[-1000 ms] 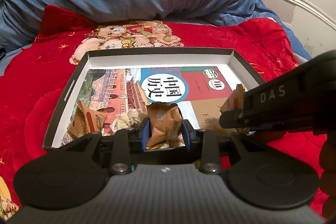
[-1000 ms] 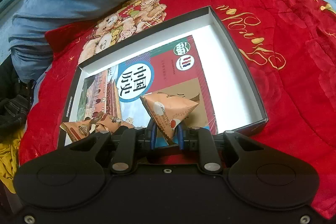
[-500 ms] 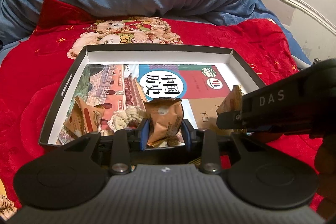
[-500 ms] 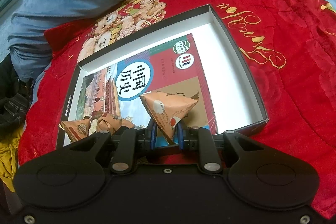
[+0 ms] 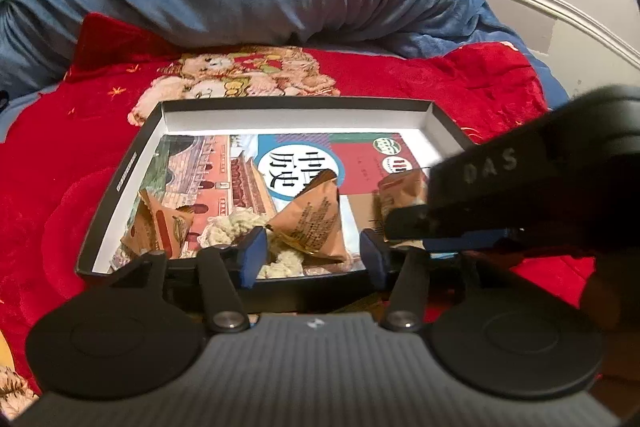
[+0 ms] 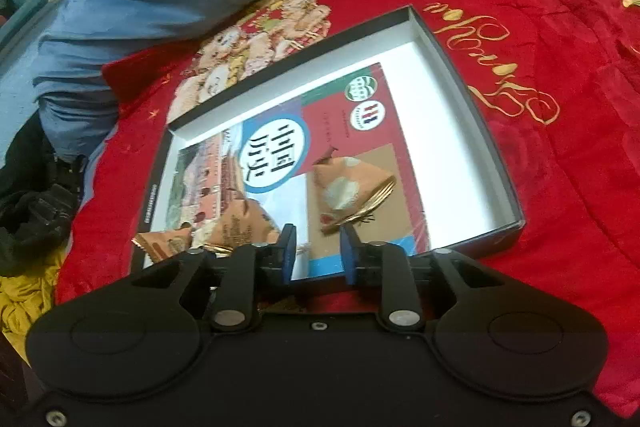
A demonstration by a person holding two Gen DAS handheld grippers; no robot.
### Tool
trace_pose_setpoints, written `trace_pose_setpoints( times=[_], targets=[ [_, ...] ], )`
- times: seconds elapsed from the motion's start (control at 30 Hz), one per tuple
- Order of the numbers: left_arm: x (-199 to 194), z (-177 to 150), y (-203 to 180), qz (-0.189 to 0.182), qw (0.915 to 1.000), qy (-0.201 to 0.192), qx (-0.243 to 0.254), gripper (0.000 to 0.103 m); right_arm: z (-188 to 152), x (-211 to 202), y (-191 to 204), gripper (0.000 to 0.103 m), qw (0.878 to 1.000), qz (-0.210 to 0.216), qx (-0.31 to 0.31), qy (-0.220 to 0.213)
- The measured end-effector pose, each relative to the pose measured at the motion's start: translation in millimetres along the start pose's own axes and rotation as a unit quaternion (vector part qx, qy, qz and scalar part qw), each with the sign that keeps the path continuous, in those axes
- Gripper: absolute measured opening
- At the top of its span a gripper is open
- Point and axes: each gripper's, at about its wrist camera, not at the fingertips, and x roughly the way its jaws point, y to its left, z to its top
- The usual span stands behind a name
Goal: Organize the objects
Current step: 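Open both tools above the box to drop the brown candies inside, then move both open tools back to the scrunchie pile beside the box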
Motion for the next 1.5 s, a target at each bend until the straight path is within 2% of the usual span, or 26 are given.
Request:
trace_pose_setpoints(
  times=[0.13, 0.23, 0.43, 0.63, 0.77, 0.87, 1.0, 1.07, 1.2, 1.3, 1.5],
  targets=[
    [-10, 3, 1, 0.007, 0.9999, -0.009, 0.0, 0.07, -2, -8, 4, 0.052, 1.0, 0.001, 0.005, -0.013],
    [-22, 10, 8, 0.007, 0.9996, -0.019, -0.019, 0.075, -4, -22, 4, 0.064, 0.999, 0.017, 0.018, -0.026],
    [-51, 21, 24, 0.005, 0.9983, -0.036, -0.045, 0.078, -11, -57, 17, 0.079, 0.997, 0.02, -0.023, -0.068],
    [-91, 20, 34, 0.022, 0.9975, -0.05, -0.043, 0.084, -25, -86, 42, 0.083, 0.992, 0.025, -0.075, -0.098],
    [-112, 14, 43, 0.039, 0.9962, -0.042, -0.065, 0.086, -39, -96, 52, 0.085, 0.991, 0.029, -0.079, -0.103],
    [-124, 4, 50, 0.043, 0.9952, -0.025, -0.085, 0.087, -53, -101, 54, 0.089, 0.991, 0.031, -0.076, -0.106],
    [-139, -12, 54, 0.066, 0.9936, -0.008, -0.092, 0.088, -67, -102, 54, 0.092, 0.991, 0.008, -0.079, -0.106],
    [-144, -20, 54, 0.093, 0.9911, 0.009, -0.095, 0.088, -72, -104, 51, 0.096, 0.993, 0.002, -0.061, -0.106],
    [-151, -37, 52, 0.115, 0.9878, 0.035, -0.099, 0.088, -84, -106, 39, 0.097, 0.995, -0.002, -0.026, -0.097],
    [-154, -47, 46, 0.134, 0.9851, 0.058, -0.091, 0.088, -92, -113, 39, 0.097, 0.995, -0.011, -0.034, -0.091],
    [-162, -57, 34, 0.16, 0.9832, 0.065, -0.057, 0.088, -113, -125, 46, 0.1, 0.994, -0.017, -0.046, -0.095]
  ],
)
